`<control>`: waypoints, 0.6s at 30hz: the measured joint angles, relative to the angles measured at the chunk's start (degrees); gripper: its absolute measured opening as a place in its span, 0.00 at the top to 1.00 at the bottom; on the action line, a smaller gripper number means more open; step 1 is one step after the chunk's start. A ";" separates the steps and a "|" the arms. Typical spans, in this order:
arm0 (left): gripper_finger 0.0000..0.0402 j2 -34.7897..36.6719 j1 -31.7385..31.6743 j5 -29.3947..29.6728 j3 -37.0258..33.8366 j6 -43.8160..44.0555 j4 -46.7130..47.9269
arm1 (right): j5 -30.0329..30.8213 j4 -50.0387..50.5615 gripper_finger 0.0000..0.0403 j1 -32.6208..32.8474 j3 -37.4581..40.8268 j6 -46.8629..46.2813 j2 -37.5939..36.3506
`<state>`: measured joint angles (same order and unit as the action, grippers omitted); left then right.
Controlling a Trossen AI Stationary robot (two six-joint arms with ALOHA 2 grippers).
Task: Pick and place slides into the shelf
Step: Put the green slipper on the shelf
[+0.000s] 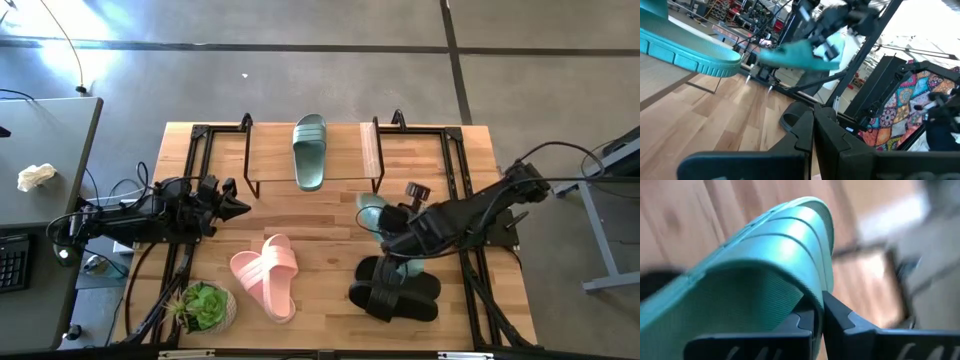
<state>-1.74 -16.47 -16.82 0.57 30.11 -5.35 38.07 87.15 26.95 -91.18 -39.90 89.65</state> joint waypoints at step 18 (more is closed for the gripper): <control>0.99 0.00 -0.02 1.03 -0.01 -0.09 0.05 | 29.62 -34.28 1.00 -16.96 -11.18 43.44 2.28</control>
<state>-1.74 -16.49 -15.79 0.56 30.02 -5.30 67.68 52.86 9.99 -102.36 3.54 91.93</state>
